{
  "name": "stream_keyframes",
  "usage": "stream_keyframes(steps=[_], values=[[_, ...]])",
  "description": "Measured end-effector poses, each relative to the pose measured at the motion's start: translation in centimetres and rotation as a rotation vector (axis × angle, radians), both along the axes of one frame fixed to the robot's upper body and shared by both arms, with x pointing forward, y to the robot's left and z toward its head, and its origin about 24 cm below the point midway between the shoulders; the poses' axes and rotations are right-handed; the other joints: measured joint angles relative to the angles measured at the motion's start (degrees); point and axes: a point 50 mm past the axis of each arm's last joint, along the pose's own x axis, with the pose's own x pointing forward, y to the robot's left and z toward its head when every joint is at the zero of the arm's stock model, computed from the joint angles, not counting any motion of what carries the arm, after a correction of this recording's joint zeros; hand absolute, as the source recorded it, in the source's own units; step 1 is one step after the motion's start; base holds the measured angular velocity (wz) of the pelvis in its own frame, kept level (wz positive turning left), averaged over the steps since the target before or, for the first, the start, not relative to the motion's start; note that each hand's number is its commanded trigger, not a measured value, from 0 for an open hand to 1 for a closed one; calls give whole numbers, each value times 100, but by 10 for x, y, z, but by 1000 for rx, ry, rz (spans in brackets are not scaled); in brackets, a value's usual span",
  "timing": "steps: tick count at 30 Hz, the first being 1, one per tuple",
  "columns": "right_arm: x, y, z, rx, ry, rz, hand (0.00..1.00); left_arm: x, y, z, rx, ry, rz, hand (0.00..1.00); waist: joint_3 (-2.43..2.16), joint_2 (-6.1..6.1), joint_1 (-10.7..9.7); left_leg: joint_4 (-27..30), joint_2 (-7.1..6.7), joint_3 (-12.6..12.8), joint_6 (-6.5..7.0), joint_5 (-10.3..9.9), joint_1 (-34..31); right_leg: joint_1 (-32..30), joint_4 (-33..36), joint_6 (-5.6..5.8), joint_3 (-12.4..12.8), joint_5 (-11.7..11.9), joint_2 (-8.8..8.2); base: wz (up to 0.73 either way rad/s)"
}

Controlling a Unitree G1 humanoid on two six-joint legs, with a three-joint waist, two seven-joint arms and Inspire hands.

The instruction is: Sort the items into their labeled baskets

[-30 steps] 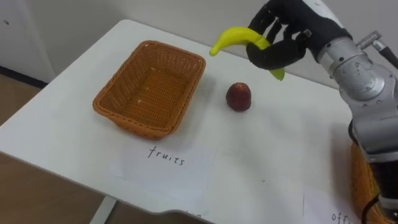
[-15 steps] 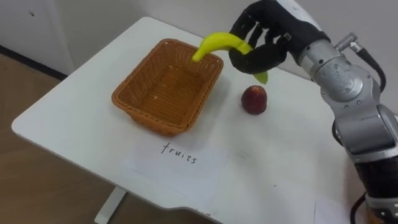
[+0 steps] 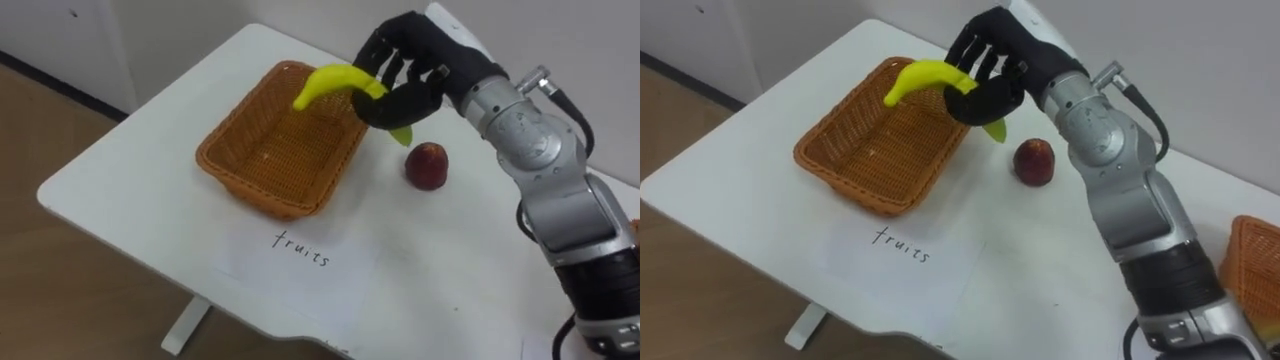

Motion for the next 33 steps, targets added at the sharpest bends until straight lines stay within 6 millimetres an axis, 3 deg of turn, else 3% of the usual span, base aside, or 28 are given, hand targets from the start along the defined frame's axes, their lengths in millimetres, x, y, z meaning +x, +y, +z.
stream_keyframes(steps=[3,11,19,27,33], values=[[1,4,-3,-12,13,14,100,-1,1,0,3,3,1,0,33,-40,70,-7,0,-24,0,0,-14,1,0,0,-87,0,4,5],[2,2,-8,-33,27,-3,100,0,1,0,5,12,-18,0,21,-72,280,23,-21,-146,0,6,-107,-45,3,0,-160,0,25,7],[7,14,-20,-86,77,34,100,-3,1,-1,3,24,-15,0,3,-103,293,79,-75,-259,4,9,-92,16,-9,52,-151,-50,-45,8],[6,20,-21,-105,80,55,100,-4,2,-1,8,32,-13,0,12,-130,306,75,-100,-292,15,15,-127,30,1,51,-189,-51,-33,2],[6,23,-25,-117,91,67,100,-2,3,0,12,30,-28,0,25,-166,440,3,-99,-281,19,21,-94,40,-6,50,-135,-50,-18,-2]])
